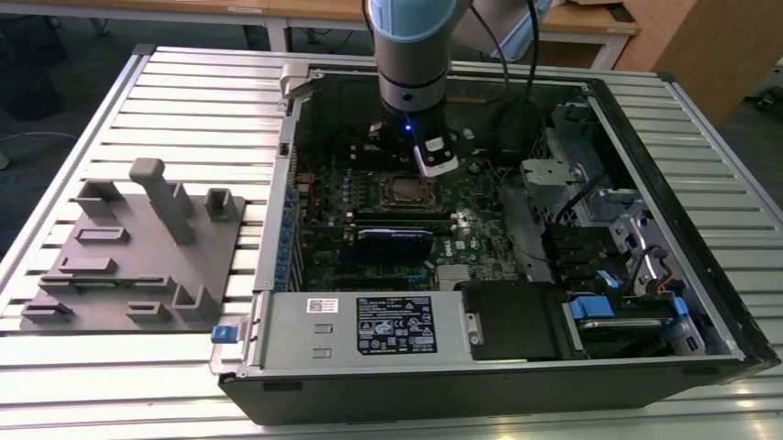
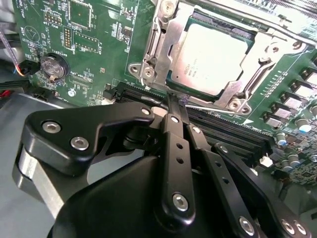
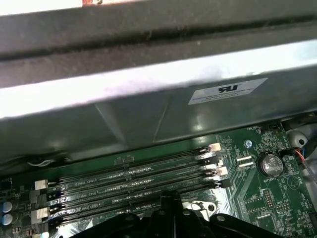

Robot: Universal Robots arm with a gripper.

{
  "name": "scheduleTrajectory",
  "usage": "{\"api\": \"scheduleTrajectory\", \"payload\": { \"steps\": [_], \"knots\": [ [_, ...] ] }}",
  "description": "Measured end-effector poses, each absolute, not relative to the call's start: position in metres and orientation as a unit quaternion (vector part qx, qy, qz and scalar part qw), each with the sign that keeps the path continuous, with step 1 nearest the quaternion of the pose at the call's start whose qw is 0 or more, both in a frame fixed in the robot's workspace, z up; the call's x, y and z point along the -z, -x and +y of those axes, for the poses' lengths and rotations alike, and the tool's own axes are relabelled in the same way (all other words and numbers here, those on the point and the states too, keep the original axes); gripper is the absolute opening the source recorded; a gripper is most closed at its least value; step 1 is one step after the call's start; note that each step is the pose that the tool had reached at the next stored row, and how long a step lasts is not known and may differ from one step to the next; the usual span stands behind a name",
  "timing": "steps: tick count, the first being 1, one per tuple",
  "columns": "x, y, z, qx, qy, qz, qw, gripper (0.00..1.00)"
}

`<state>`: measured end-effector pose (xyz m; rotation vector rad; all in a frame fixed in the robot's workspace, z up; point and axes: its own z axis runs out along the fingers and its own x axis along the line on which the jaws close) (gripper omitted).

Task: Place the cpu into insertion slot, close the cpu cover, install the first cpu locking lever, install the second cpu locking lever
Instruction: 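Install the first cpu locking lever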

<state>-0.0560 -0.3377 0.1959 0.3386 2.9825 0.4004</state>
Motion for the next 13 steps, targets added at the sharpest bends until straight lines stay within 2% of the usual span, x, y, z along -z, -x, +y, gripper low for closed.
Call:
{"api": "scheduleTrajectory", "payload": {
  "steps": [13],
  "knots": [
    [-0.1972,0.0588,-0.3320,-0.131,-0.125,0.982,0.060,0.10]
  ]
}}
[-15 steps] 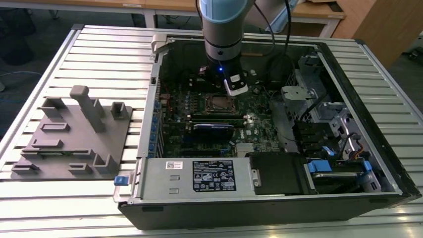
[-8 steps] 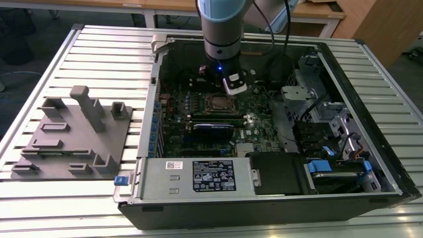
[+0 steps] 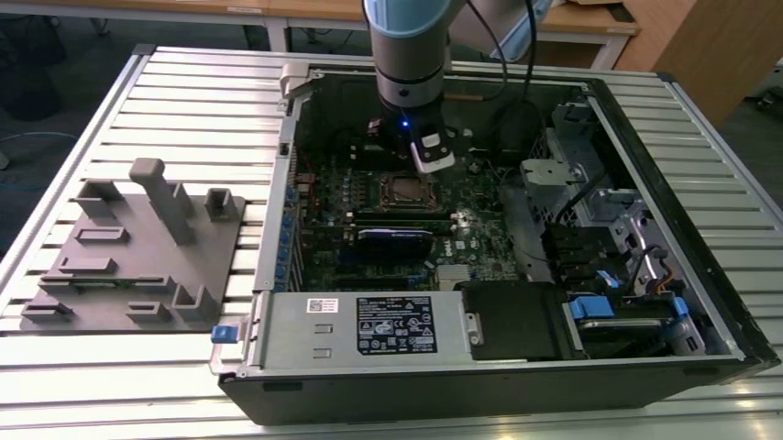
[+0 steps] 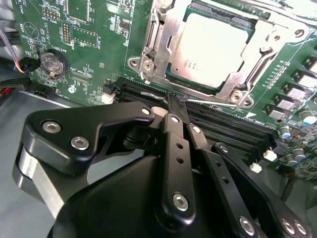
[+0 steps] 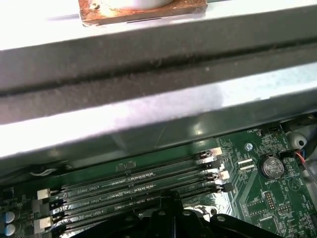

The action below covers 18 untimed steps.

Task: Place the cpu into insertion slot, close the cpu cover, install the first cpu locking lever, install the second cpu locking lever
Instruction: 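Install the first cpu locking lever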

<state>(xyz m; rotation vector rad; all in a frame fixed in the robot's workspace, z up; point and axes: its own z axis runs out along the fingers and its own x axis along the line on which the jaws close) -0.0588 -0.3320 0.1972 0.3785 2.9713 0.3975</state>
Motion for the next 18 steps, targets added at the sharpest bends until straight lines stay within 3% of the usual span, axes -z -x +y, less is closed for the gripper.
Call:
{"api": "scheduleTrajectory", "payload": {
  "steps": [7,13,18],
  "knots": [
    [-0.1960,0.0620,-0.3309,-0.128,-0.142,0.979,0.069,0.10],
    [-0.1944,0.0677,-0.3288,-0.128,-0.142,0.979,0.072,0.10],
    [-0.1940,0.0677,-0.3288,-0.113,-0.141,0.980,0.077,0.10]
  ]
}}
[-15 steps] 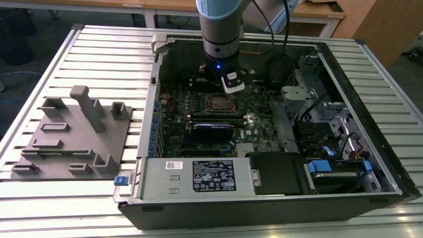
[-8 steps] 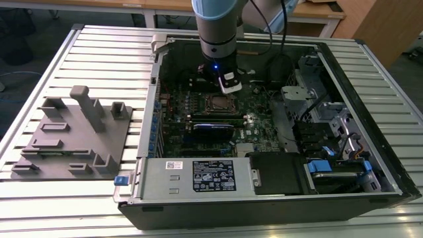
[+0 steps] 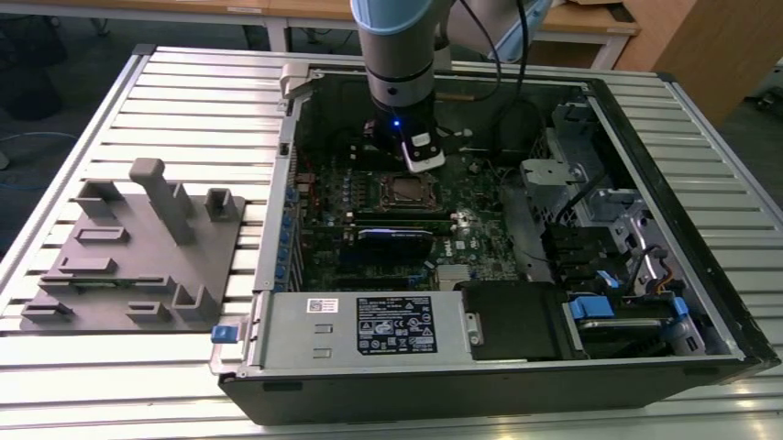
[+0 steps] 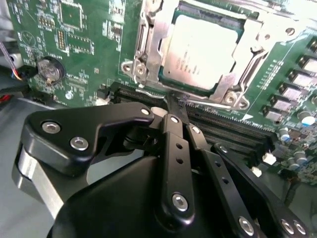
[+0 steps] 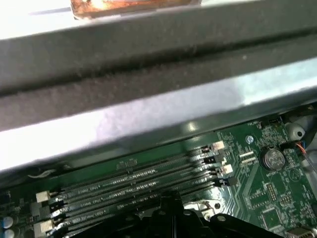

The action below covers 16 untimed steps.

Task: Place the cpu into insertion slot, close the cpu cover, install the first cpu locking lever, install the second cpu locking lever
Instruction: 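Install the first cpu locking lever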

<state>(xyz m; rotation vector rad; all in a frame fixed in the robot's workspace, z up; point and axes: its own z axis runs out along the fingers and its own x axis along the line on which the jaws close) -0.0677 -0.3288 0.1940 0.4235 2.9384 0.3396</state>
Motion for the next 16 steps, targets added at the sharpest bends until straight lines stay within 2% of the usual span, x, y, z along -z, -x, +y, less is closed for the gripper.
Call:
{"api": "scheduleTrajectory", "payload": {
  "steps": [2,16],
  "knots": [
    [-0.1939,0.0677,-0.3287,-0.108,-0.141,0.981,0.079,0.10],
    [-0.1987,0.0678,-0.3260,-0.108,-0.141,0.981,0.079,0.10]
  ]
}}
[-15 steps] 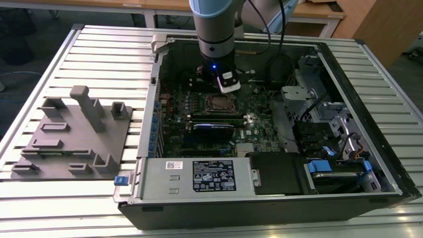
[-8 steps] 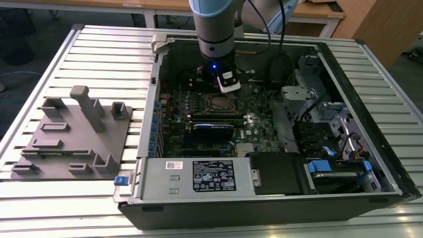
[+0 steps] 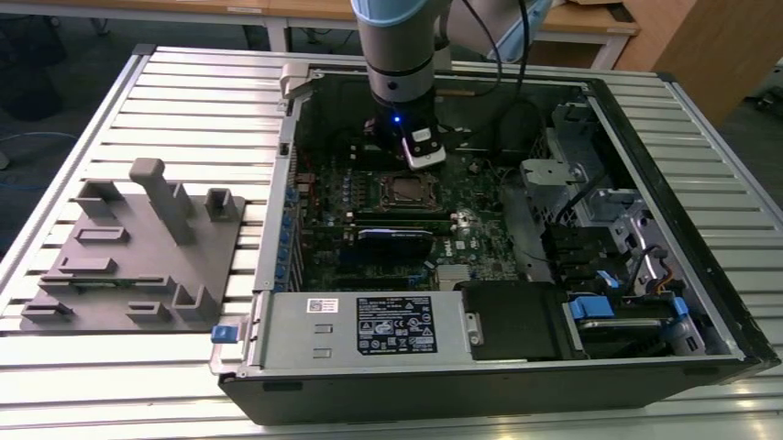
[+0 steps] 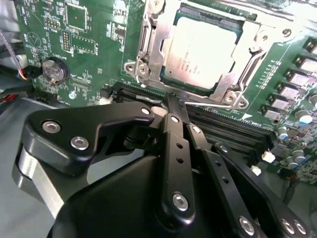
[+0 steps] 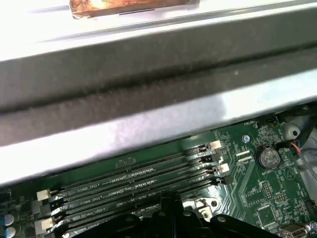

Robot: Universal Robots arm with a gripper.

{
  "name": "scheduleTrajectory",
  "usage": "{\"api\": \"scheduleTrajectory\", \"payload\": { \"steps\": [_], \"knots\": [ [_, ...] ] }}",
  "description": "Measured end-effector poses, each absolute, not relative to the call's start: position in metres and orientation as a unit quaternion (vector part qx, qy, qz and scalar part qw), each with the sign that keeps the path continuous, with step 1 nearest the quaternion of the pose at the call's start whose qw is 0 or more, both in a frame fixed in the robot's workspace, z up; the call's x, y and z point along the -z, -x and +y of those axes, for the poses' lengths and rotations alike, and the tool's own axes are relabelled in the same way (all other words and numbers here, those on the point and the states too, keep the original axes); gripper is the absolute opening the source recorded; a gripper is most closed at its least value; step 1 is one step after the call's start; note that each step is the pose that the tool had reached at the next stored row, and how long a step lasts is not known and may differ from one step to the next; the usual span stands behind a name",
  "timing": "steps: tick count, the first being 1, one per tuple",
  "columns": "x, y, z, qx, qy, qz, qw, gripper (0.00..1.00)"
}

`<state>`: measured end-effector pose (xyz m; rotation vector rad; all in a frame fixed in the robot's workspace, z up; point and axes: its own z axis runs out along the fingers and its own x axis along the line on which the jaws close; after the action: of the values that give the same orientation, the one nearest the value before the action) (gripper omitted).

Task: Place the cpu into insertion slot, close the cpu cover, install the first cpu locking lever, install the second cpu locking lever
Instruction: 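Install the first cpu locking lever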

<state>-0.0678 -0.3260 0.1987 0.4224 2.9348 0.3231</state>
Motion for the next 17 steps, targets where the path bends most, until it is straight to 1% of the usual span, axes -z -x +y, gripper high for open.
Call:
{"api": "scheduleTrajectory", "payload": {
  "steps": [4,14,17],
  "knots": [
    [-0.1982,0.0678,-0.3213,-0.108,-0.142,0.981,0.080,0.10],
    [-0.1973,0.0678,-0.3205,-0.107,-0.147,0.980,0.082,0.10],
    [-0.1971,0.0678,-0.3205,-0.106,-0.156,0.978,0.085,0.10]
  ]
}}
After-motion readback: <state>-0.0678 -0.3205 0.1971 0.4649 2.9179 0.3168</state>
